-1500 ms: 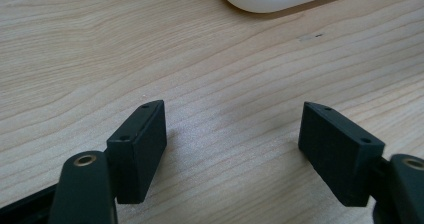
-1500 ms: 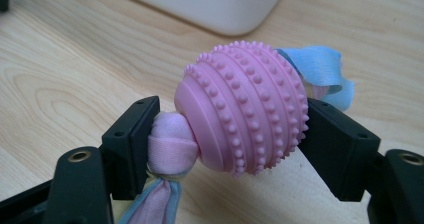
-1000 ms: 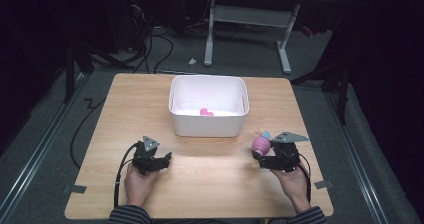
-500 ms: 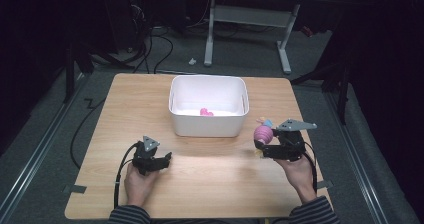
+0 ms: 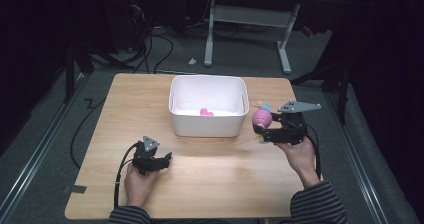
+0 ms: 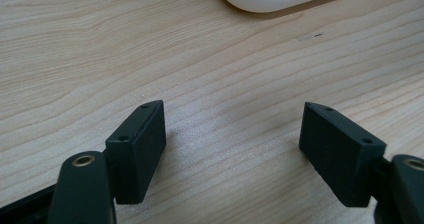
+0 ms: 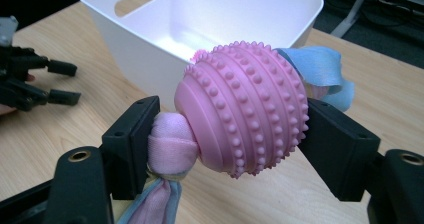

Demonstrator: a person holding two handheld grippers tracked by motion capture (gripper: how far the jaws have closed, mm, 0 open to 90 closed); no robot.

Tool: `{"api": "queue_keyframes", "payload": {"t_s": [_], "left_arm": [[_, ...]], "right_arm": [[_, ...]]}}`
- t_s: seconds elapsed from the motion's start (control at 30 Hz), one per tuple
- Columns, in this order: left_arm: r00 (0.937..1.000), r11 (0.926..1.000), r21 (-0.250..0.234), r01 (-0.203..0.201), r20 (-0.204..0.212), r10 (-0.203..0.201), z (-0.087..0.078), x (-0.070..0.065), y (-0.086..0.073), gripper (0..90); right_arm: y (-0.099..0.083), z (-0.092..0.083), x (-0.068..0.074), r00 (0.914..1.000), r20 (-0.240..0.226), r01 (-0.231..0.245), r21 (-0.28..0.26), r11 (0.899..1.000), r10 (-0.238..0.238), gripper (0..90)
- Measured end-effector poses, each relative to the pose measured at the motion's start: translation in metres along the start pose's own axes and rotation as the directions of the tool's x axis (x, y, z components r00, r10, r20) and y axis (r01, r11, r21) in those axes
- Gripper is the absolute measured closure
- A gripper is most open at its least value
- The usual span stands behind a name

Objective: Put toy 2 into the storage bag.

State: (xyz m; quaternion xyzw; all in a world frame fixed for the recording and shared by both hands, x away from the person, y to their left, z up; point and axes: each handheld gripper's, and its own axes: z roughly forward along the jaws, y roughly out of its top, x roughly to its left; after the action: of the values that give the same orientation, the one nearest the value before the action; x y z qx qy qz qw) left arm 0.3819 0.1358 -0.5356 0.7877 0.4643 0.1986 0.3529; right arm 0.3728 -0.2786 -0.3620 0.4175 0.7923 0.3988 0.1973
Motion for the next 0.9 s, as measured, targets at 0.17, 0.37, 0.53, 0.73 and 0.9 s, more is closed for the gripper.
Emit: {"api": "queue_keyframes", "payload": {"t_s": [0.17,0.37,0.53,0.73,0.9], "left_arm": [[1.0,1.0,0.0,0.0,0.0,0.0,0.0,0.0,0.0,27.0],[1.0,1.0,0.0,-0.001,0.001,0.001,0.0,0.0,0.0,26.8],[1.0,1.0,0.001,-0.001,0.001,0.001,0.0,0.0,0.0,26.8],[1.0,1.0,0.001,-0.001,0.002,0.001,0.0,0.0,0.0,26.8],[1.0,1.0,0.0,0.0,0.002,0.0,0.0,0.0,0.0,26.7]], "right_arm": [[0.015,0.004,-0.002,0.9999,-0.009,0.012,0.006,1.0,-0.011,27.2],[0.03,0.014,-0.002,0.9989,-0.026,0.04,0.027,0.999,-0.039,27.2],[0.043,0.022,0.0,0.9976,-0.046,0.053,0.029,0.998,-0.051,27.1],[0.059,0.039,-0.001,0.9968,-0.067,0.047,0.049,0.998,-0.043,27.1],[0.069,0.056,0.001,0.9957,-0.074,0.061,0.083,0.995,-0.055,27.1]]}}
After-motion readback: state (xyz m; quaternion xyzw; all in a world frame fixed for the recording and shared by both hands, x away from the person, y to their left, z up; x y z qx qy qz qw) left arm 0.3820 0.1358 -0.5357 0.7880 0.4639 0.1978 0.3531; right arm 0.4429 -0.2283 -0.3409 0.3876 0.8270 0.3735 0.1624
